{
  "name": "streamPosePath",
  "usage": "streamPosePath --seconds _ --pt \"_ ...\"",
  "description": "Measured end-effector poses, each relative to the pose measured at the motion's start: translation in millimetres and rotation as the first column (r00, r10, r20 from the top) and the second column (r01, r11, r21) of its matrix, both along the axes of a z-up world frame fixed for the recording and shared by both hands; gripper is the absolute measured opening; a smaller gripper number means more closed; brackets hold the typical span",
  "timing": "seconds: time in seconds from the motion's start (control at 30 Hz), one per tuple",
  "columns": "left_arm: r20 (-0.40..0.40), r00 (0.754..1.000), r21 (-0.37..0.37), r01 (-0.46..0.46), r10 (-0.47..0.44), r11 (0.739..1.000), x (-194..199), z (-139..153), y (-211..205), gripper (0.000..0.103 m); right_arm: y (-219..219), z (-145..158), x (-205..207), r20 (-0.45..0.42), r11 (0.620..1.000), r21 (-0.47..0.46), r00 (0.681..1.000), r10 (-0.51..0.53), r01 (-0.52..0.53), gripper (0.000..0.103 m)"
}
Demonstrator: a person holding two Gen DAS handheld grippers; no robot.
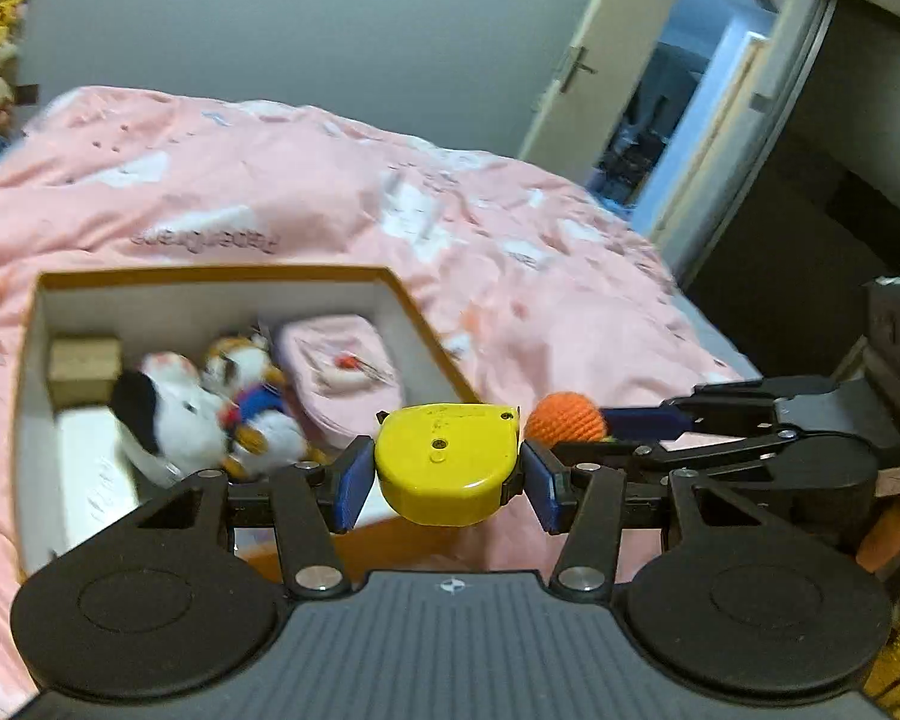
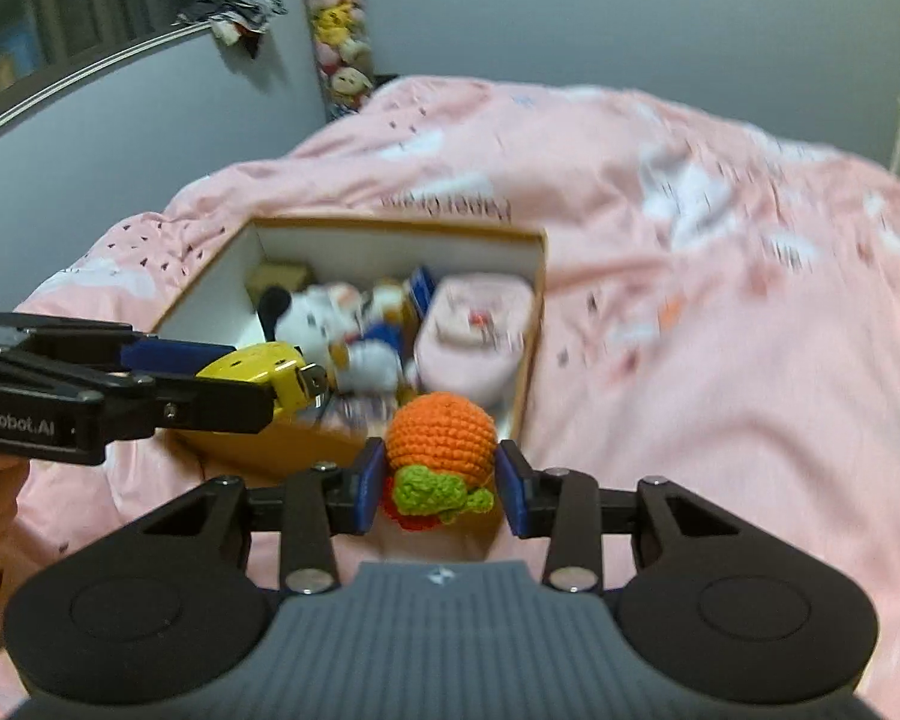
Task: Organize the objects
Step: 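Grasp the yellow tape measure with left gripper while right grasps orange crocheted toy, then carry both items over the box and lower them inside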
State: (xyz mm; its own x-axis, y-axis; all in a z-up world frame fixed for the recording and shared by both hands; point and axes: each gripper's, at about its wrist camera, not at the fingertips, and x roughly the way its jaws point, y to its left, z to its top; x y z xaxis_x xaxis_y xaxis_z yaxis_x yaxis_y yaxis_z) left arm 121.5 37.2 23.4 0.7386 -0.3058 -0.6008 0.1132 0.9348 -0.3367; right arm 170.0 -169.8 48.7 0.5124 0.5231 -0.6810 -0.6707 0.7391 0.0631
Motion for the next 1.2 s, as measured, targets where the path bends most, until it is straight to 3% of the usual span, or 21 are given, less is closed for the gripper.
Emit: streamPosePath --seconds 0.27,0.5,0.87,1.03,1.2 --pt "-0.103 0.991 0.003 -0.080 0.080 0.997 36.7 -27.2 18.3 0.060 52.3 -31.9 50.7 -0.025 0.992 -0.125 1.000 0.011 -0.014 0.041" --pt "-0.161 0.984 -0.003 -0.071 0.069 0.997 44.8 -42.9 23.5 0.060 55.9 -55.1 61.3 -0.079 0.980 -0.198 0.997 0.004 -0.020 0.042" --pt "-0.213 0.976 0.002 -0.053 0.052 0.999 55.4 -56.8 23.1 0.060 46.7 -57.0 63.0 -0.124 0.989 -0.141 0.992 0.016 -0.034 0.043" --pt "-0.238 0.970 -0.014 -0.047 0.043 0.999 68.6 -60.9 15.9 0.060 33.5 -39.9 58.9 -0.044 0.997 -0.065 0.998 -0.054 0.051 0.044" --pt "-0.305 0.950 -0.004 -0.077 0.072 0.997 91.3 -75.5 -0.7 0.060 24.1 -38.1 58.9 0.033 0.984 -0.058 0.985 -0.167 0.168 0.047"
